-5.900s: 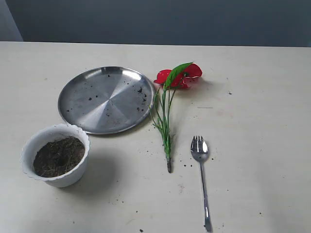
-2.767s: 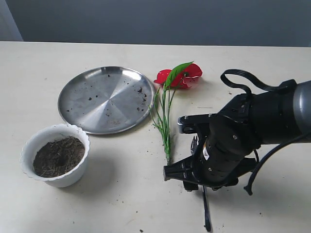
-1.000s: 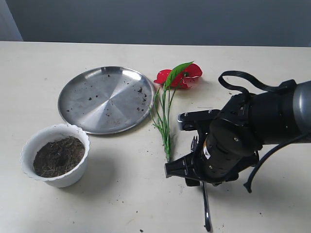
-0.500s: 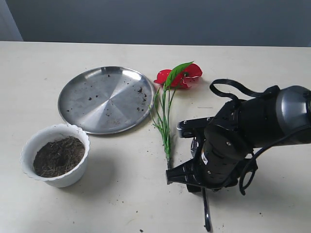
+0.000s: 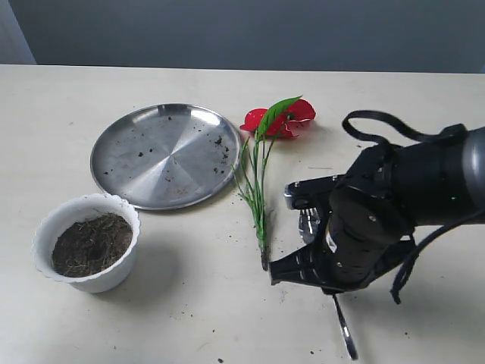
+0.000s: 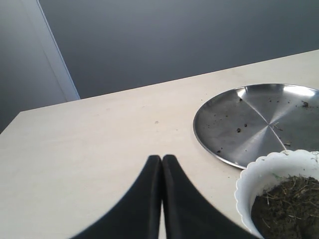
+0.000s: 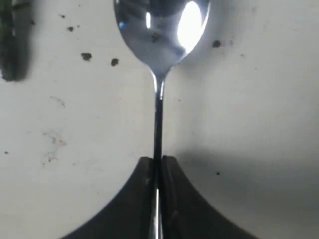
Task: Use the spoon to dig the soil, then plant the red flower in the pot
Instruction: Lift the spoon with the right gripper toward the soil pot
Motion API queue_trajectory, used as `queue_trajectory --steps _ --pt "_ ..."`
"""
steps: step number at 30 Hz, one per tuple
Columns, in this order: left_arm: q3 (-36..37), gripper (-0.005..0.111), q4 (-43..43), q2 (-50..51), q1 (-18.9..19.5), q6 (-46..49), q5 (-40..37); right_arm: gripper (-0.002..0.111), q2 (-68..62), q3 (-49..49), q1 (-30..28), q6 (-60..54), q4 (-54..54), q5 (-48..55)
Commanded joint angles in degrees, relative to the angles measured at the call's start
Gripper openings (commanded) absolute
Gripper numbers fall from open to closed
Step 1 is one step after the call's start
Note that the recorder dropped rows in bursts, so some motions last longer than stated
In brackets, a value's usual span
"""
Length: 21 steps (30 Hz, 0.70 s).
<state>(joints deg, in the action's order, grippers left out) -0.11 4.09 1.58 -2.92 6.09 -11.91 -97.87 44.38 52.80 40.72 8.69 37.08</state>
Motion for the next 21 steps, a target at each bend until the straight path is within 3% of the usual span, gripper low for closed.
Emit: queue_trajectory --steps 1,6,12,17,21 --pt "0.1 0.000 0.0 -0.2 -0.1 -0.3 0.4 -0.001 6.1 0.0 -0.1 1.8 8.5 6.8" --pt "0.1 0.000 0.0 -0.2 -0.1 -0.3 0.4 -0.001 13.0 1.6 -0.1 -2.1 20.7 11.1" --pt "0.1 0.000 0.0 -0.2 -0.1 -0.3 0.4 -0.001 16.6 10.0 -0.1 -19.1 30.7 14.5" --pt "0.1 0.000 0.0 -0.2 -0.1 -0.3 0.3 -0.001 16.3 17.2 0.1 -31.4 34.5 10.6" --pt "0.1 0.000 0.0 -0.2 -0.1 -0.3 0.3 -0.001 15.1 19.9 4.1 -45.1 41.1 10.2"
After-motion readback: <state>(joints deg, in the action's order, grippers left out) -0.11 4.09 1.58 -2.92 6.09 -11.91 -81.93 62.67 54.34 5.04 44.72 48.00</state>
